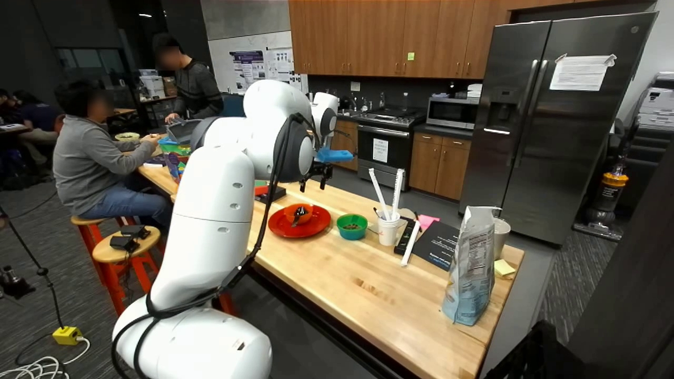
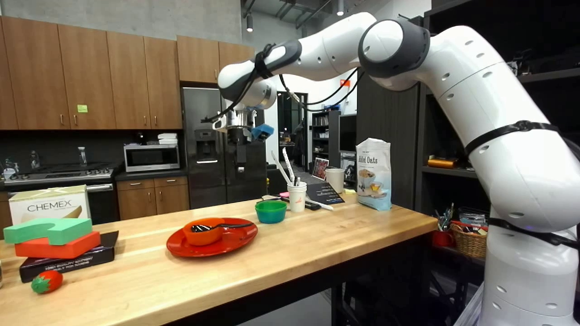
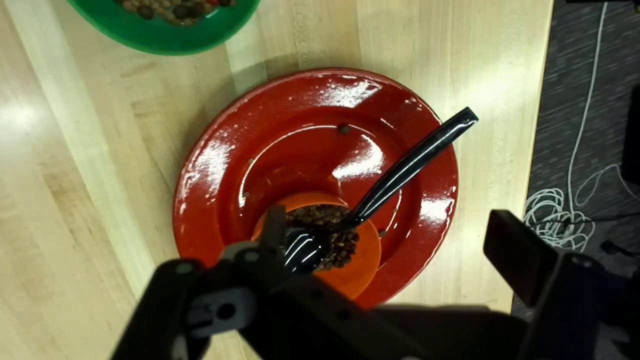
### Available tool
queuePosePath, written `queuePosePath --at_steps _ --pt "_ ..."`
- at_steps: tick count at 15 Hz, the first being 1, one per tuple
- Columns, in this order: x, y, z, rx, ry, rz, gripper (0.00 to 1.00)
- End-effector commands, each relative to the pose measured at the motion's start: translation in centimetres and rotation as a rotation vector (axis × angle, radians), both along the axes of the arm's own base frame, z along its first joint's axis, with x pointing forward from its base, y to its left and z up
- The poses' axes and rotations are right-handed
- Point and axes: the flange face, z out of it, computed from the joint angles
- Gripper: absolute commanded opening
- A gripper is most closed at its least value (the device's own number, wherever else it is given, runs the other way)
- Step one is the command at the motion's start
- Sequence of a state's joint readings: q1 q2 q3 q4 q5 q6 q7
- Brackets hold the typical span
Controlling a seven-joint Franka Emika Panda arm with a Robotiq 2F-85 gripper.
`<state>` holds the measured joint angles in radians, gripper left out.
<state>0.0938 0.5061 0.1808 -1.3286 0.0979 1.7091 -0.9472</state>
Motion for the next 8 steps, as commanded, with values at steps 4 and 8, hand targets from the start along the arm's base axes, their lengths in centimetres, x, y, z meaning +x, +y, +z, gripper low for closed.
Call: queuePosePath --at_steps 4,8 --pt "0.8 4.1 -7.5 0.086 0.152 -0.055 1.0" --pt "0.3 5.4 -9.8 0.048 0.242 -0.093 1.0"
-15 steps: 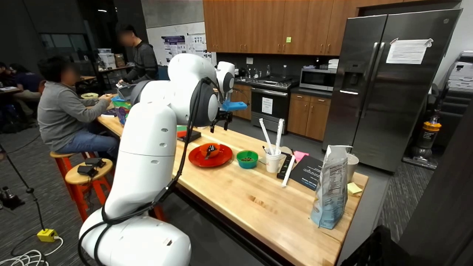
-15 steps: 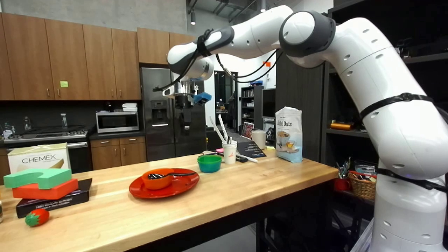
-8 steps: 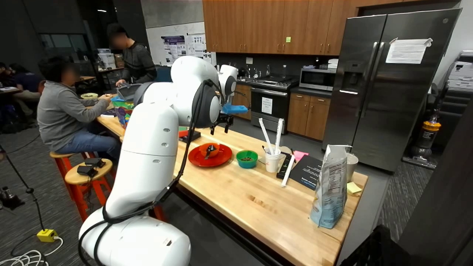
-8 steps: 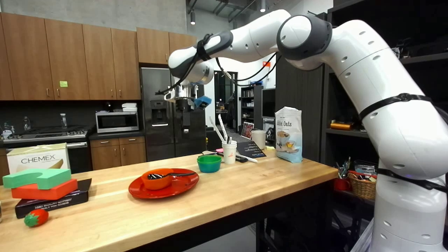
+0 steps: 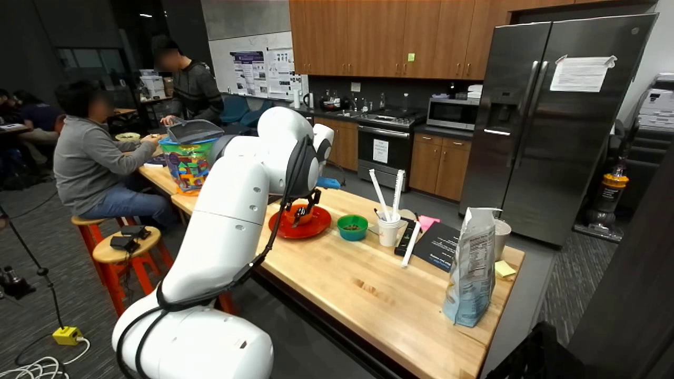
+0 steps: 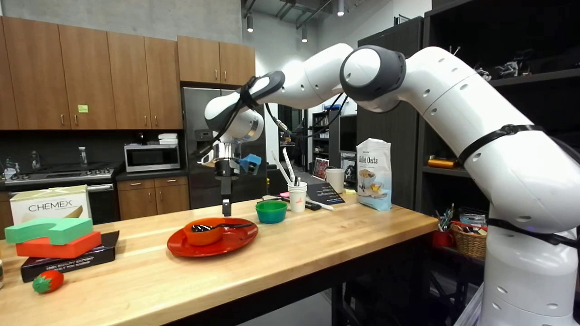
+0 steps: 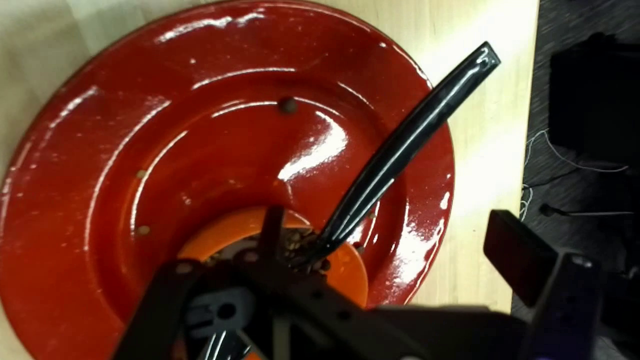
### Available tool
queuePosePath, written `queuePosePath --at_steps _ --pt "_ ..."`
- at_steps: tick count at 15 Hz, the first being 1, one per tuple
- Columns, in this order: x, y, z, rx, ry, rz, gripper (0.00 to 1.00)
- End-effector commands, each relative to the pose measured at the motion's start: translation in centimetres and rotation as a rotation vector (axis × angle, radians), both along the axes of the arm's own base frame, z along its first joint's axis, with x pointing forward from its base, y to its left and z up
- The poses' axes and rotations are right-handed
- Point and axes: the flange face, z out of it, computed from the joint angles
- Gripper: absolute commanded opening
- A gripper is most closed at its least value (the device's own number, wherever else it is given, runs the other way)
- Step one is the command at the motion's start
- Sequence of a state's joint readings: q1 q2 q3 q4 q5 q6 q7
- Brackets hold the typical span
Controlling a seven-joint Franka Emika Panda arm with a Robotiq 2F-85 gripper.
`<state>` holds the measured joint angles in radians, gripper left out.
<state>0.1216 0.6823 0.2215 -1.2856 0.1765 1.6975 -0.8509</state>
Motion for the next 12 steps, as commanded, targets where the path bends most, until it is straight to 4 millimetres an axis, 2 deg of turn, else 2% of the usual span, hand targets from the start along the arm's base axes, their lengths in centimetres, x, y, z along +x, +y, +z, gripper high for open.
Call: queuePosePath --at_steps 1,5,12 --pt "-0.1 0.9 -0.1 -0.019 0.079 -0.038 1.0" --pt "-0.8 1.0 0.4 -0.054 0.166 -0.059 1.0" --pt "-1.9 0.9 3.0 -0.104 0.219 -0.127 1.0"
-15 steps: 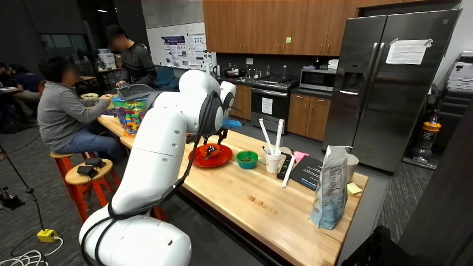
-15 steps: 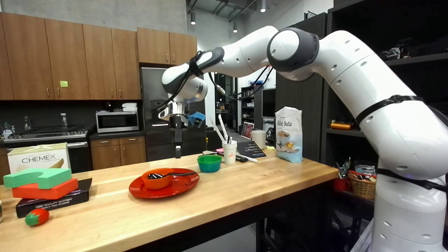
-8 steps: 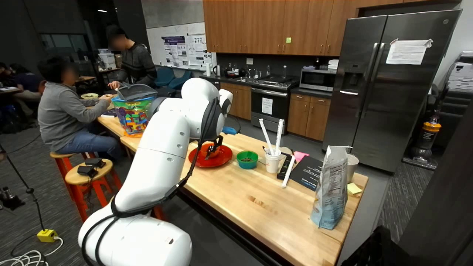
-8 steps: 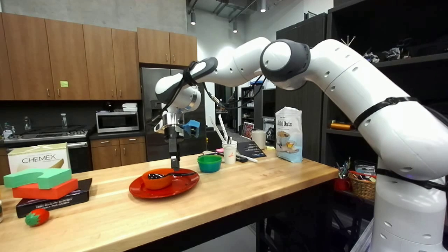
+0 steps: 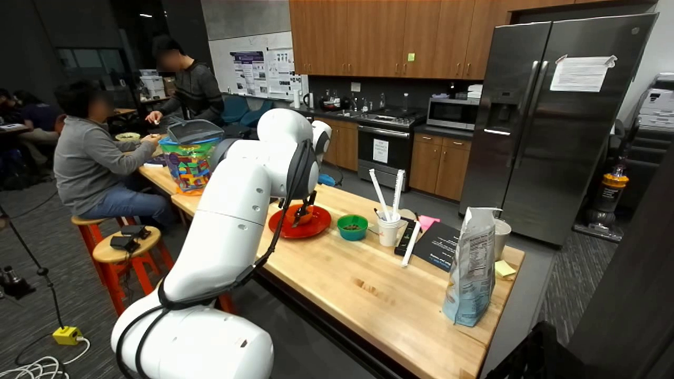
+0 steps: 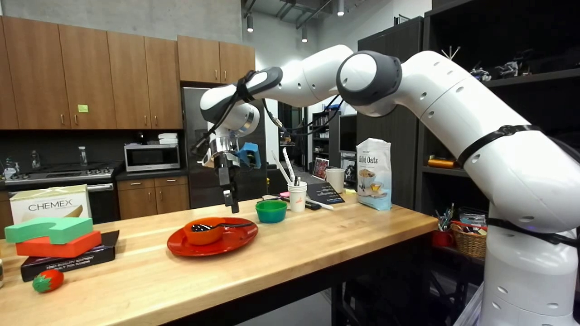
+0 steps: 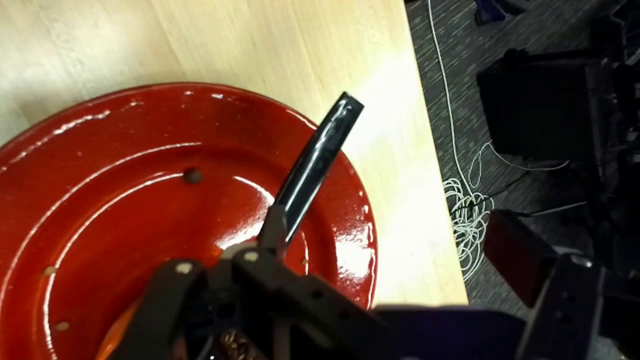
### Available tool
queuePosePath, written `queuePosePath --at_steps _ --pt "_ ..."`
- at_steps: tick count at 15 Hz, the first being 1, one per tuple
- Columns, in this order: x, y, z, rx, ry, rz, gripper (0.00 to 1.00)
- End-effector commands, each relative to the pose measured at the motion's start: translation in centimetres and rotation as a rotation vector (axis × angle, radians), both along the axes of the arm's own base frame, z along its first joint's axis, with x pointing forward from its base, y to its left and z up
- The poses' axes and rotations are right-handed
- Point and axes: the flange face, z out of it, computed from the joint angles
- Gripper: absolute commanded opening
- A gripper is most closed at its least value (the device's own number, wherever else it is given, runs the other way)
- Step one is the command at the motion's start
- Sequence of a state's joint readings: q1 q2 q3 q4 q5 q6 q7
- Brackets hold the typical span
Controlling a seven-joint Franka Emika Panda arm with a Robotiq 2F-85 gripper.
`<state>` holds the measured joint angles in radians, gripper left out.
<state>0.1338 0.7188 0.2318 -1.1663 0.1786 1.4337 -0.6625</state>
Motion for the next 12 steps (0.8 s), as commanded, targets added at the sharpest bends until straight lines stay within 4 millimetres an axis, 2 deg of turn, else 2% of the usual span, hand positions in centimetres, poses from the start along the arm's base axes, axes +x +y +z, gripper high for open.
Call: queuePosePath --at_steps 1,4,12 --pt "-0.2 0.0 1.5 -0.038 -0.014 -0.054 1.0" --pt "0.2 -0.2 1.4 -0.071 -0.045 -0.108 1.0" --pt "-0.1 -0.1 -2.6 -0.067 0.037 -0.095 1.0"
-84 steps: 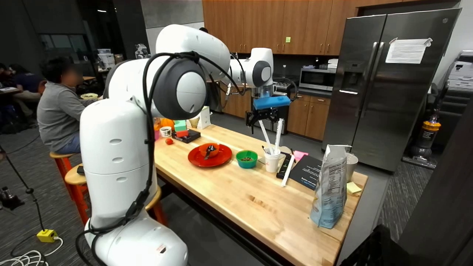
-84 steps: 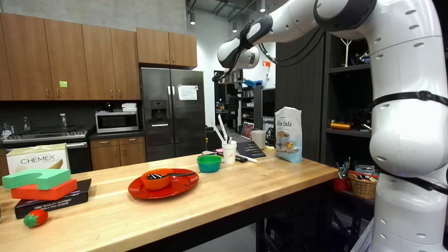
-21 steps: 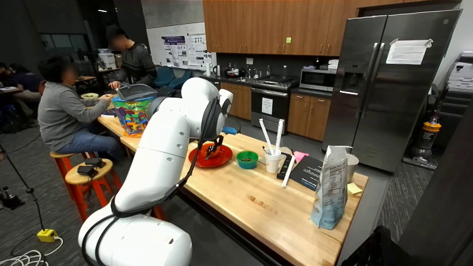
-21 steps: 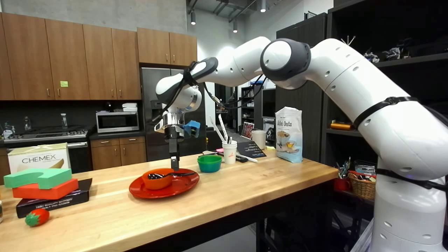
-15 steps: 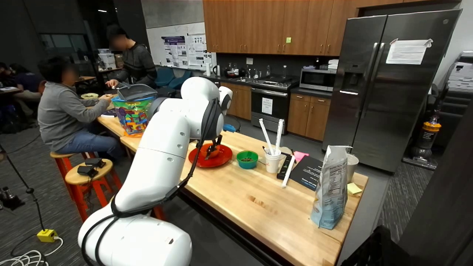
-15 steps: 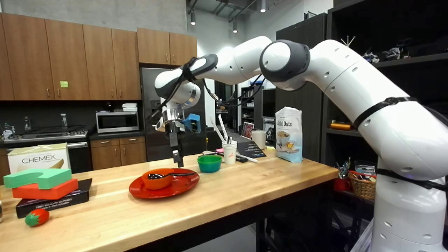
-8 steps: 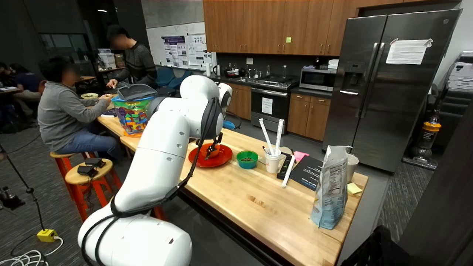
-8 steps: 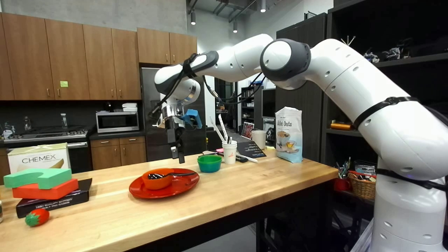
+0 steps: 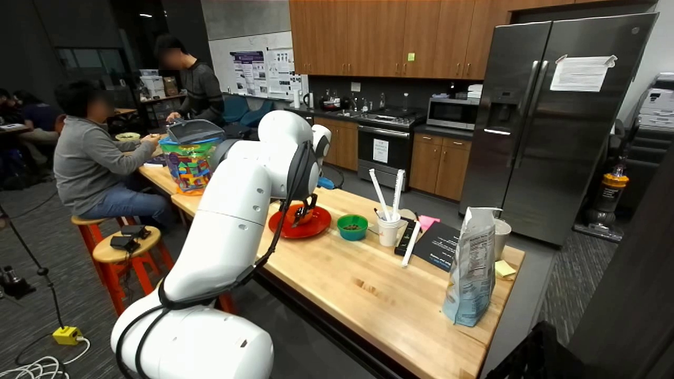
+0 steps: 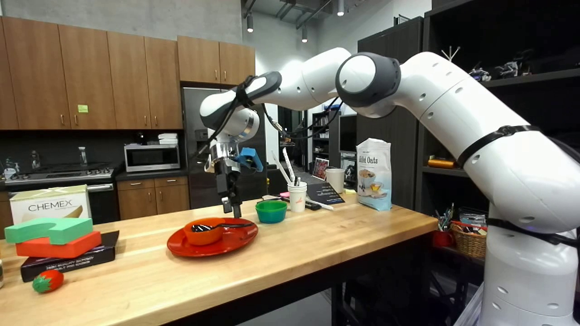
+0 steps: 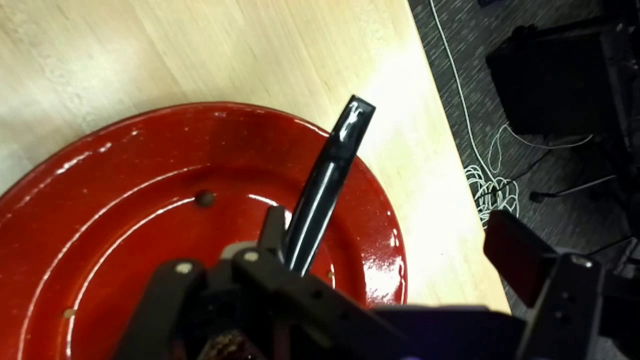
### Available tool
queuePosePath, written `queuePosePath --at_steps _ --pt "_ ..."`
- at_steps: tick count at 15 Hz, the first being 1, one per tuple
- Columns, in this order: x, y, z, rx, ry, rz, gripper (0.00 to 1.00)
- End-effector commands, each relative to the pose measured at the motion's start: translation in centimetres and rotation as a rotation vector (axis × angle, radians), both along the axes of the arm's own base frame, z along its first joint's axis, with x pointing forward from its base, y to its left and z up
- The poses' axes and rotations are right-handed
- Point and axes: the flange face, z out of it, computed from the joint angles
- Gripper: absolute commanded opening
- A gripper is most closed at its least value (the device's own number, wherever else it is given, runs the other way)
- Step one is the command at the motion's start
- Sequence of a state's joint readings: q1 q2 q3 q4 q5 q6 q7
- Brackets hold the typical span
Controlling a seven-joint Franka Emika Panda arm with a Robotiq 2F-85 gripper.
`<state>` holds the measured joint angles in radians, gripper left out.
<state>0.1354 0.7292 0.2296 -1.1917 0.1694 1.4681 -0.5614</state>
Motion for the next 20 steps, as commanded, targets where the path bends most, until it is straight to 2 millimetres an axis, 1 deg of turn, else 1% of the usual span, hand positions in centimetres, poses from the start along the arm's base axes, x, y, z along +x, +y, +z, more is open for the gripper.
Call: queuePosePath --at_steps 1,5,8,11,14,15,16,17,19,20 --pt "-0.3 0.2 -1.5 -0.009 0.03 -0.001 1.0" --pt "-0.5 0.7 -3.2 -0.034 0.056 0.007 1.0" --pt "-0.7 1.2 -3.8 -0.068 0.062 0.018 1.0" --pt "-1.0 1.4 -4.1 -0.088 0.078 0.019 1.0" --pt "-1.0 1.3 -3.7 -0.104 0.081 0.01 1.0" --pt "-0.9 1.1 -3.5 -0.108 0.081 0.01 0.75" --pt "-0.8 1.0 -3.2 -0.113 0.081 0.014 0.73" --pt "-0.8 0.8 -3.0 -0.118 0.078 0.014 0.68" --pt "-0.5 0.5 -2.4 -0.124 0.069 0.017 0.52" --pt "-0.3 0.2 -2.2 -0.125 0.066 0.019 0.42"
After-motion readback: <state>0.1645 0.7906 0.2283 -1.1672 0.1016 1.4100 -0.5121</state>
